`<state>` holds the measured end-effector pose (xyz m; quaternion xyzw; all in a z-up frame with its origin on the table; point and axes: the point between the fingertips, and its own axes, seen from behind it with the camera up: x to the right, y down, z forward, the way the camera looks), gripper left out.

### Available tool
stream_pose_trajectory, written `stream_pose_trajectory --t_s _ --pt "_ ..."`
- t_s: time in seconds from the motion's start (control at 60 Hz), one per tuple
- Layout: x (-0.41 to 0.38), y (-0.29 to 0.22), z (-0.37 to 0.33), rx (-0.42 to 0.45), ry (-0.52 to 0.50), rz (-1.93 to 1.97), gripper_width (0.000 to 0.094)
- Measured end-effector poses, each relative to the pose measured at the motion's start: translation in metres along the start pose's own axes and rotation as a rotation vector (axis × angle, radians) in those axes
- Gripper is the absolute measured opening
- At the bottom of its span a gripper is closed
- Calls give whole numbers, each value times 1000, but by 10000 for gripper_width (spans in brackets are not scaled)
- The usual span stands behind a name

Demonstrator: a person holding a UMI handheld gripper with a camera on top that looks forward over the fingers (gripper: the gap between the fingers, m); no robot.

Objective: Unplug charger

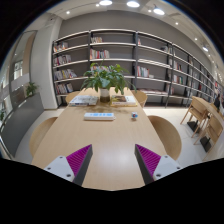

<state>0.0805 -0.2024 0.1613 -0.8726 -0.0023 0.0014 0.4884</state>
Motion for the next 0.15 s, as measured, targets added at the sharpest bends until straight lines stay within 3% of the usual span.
stream_pose_trajectory --t_s 0.15 --pt "-3 -3 -5 14 -3 15 855"
